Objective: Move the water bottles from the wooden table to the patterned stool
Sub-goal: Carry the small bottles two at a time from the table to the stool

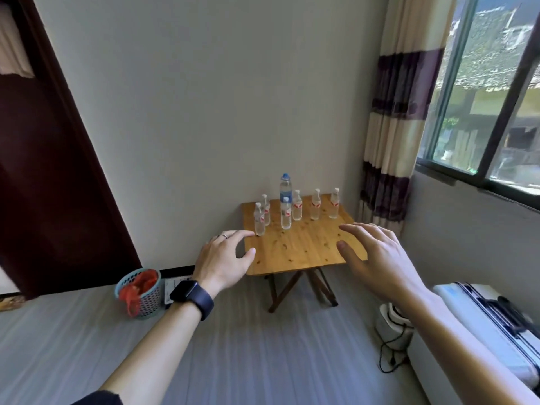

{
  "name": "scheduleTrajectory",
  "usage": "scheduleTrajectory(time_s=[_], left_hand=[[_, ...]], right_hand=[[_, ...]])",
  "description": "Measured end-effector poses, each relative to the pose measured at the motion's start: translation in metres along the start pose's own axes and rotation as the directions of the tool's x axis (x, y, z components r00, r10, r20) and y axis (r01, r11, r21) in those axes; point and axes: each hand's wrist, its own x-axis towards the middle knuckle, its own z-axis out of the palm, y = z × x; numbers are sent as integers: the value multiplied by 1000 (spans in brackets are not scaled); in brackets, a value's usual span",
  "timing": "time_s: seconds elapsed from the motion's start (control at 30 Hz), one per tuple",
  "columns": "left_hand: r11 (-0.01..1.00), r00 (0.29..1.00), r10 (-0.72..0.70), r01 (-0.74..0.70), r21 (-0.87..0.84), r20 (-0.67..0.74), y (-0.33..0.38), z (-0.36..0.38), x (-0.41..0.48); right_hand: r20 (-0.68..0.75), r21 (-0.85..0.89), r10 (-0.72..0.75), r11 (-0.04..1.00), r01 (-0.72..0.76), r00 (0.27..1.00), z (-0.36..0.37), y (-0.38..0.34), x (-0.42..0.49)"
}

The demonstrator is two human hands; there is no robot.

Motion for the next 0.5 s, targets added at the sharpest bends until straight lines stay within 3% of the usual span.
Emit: scheduleTrajectory(time_s=[0.5], left_hand=[[970,971,-230,234,-61,64,-104,151,236]], right_hand=[[192,69,-9,998,-4,981,181,102,274]])
